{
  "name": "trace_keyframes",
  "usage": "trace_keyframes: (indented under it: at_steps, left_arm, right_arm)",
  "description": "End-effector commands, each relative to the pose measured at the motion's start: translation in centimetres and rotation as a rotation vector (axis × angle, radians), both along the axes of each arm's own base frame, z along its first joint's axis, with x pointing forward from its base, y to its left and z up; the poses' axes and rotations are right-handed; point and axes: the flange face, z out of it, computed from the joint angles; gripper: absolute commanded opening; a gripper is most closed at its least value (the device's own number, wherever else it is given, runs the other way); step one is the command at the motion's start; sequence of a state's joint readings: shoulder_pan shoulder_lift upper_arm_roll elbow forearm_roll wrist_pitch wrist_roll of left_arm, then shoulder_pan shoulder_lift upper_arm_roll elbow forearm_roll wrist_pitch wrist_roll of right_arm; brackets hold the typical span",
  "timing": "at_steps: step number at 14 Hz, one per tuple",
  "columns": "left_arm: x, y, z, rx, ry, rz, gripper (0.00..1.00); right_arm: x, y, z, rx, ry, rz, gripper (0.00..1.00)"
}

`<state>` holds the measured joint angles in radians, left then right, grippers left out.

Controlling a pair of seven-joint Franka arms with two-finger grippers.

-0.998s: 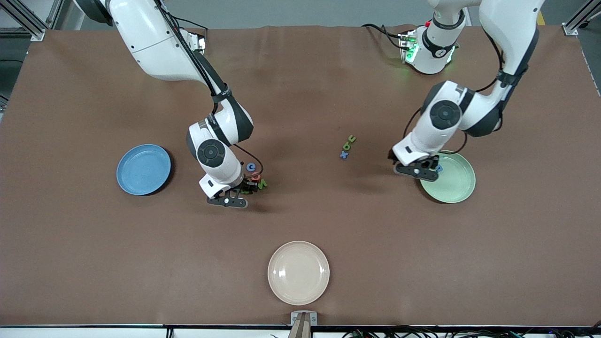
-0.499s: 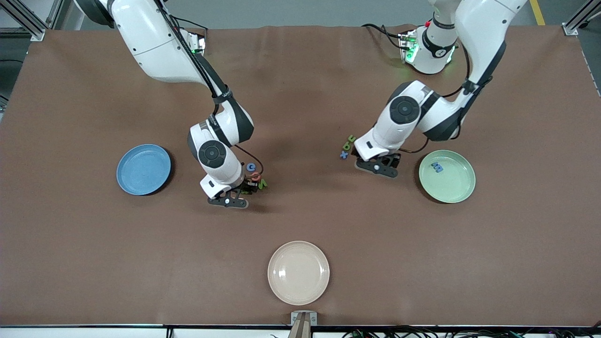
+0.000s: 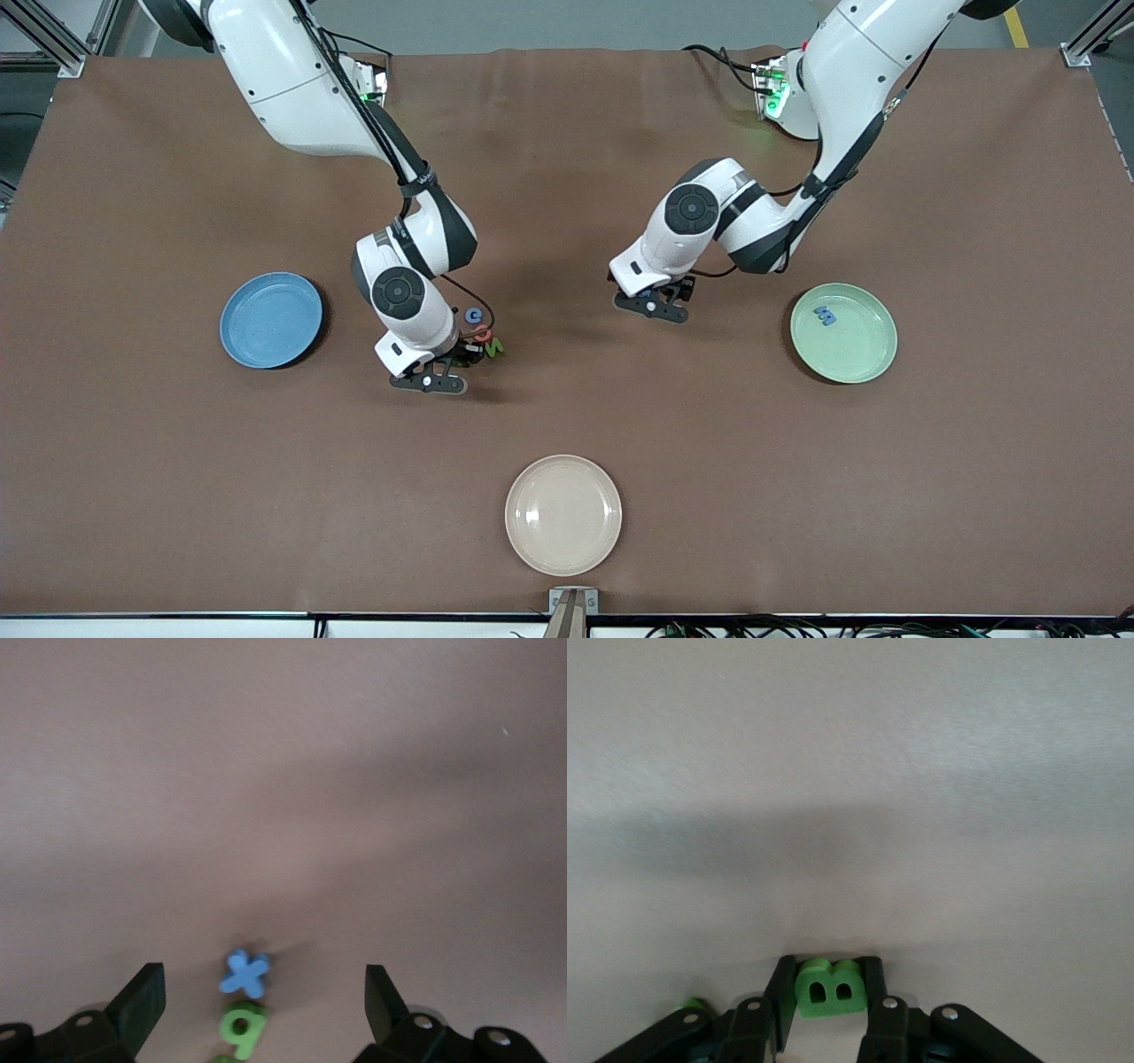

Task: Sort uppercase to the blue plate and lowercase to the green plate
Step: 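Return the left gripper to the letters while the right gripper lifts B, then drop B on the blue plate while the left gripper grasps blue x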

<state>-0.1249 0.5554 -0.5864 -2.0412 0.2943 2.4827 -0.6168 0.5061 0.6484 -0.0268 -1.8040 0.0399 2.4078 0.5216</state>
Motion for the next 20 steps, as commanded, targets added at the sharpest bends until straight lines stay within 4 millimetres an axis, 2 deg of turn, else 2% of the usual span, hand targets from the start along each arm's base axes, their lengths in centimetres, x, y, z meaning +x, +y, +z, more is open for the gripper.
trace_keyframes:
  at_steps: [1, 3, 5, 7, 10, 12, 15, 16, 17, 18, 20]
  left_arm:
    - [0.3, -0.2, -0.5, 0.000, -0.015, -0.005, 0.85]
    - [0.1, -0.1, -1.2, 0.012, -0.016, -0.028, 0.79]
    - [-0.1, 0.2, -1.7, 0.026, -0.020, -0.047, 0.74]
    - [-0.2, 0.3, -2.0, 0.028, -0.016, -0.049, 0.72]
    - [-0.6, 0.4, -2.7, 0.036, -0.004, -0.057, 0.68]
    - [-0.7, 0.8, -3.0, 0.045, -0.004, -0.063, 0.67]
    - [-0.8, 1.1, -3.2, 0.048, 0.001, -0.062, 0.57]
    - [-0.9, 1.0, -3.2, 0.048, 0.001, -0.063, 0.51]
    - [-0.9, 1.0, -3.3, 0.048, 0.002, -0.063, 0.47]
    - [-0.9, 1.0, -3.3, 0.049, 0.003, -0.064, 0.43]
    - [-1.0, 0.9, -3.3, 0.048, 0.002, -0.065, 0.32]
  right_arm:
    - [1.7, -5.5, 4.2, -0.012, 0.066, 0.074, 0.03]
    - [2.7, -10.2, 7.0, -0.006, 0.113, 0.132, 0.03]
    - [2.7, -15.2, 8.9, 0.012, 0.132, 0.184, 0.03]
    - [2.0, -21.1, 9.7, 0.033, 0.141, 0.224, 0.03]
    - [0.3, -28.1, 9.3, 0.064, 0.155, 0.280, 0.04]
    - [-1.3, -31.2, 8.4, 0.077, 0.155, 0.297, 0.04]
    - [-3.2, -33.4, 7.0, 0.081, 0.142, 0.291, 0.07]
    - [-3.4, -34.3, 6.9, 0.084, 0.149, 0.275, 0.24]
    - [-3.5, -34.8, 6.8, 0.085, 0.153, 0.266, 0.72]
    - [-3.6, -35.2, 6.7, 0.087, 0.156, 0.258, 1.00]
    - [-3.6, -34.9, 6.9, 0.085, 0.155, 0.249, 1.00]
